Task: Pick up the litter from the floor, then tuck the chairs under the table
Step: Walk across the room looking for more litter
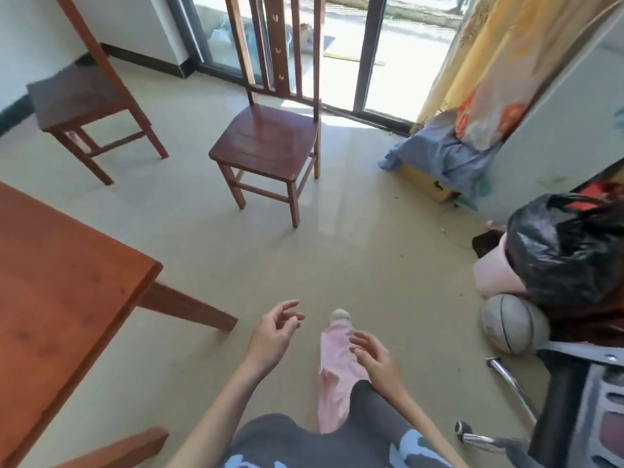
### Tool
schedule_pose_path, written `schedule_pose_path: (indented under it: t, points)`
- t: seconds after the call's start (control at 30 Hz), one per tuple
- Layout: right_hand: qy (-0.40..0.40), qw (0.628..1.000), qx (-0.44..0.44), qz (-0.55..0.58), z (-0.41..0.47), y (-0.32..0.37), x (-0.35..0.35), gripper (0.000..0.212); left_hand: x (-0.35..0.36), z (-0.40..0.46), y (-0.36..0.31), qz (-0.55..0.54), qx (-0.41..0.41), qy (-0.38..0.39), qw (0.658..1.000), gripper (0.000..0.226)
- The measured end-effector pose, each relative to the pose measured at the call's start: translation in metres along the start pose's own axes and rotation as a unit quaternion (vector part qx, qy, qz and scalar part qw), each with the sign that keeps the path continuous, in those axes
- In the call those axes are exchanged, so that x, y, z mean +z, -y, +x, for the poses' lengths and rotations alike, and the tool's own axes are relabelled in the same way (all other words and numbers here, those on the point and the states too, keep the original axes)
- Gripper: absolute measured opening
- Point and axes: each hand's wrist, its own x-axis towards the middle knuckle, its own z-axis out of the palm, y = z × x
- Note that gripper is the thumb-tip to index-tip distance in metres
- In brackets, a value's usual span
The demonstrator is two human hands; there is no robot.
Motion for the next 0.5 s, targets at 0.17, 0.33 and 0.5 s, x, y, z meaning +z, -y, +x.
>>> schedule_pose_path:
  t: [0.17, 0.33, 0.5]
  points:
    - [0.010, 1.000, 0.000, -0.018, 0.112, 0.068, -0.060, 0.030, 0.031, 0.098, -0.058, -0.008, -0.025, 0.018, 1.000, 0.028]
    - [-0.004, 1.000, -0.026, -0.014, 0.206, 0.154, -0.111, 0.032, 0.054, 0.182, -0.118, -0.030, -0.046, 0.012, 0.998, 0.026]
    - [-0.021, 0.999, -0.040, 0.007, 0.287, 0.217, -0.148, 0.043, 0.063, 0.269, -0.169, -0.033, -0.053, 0.011, 0.998, 0.021]
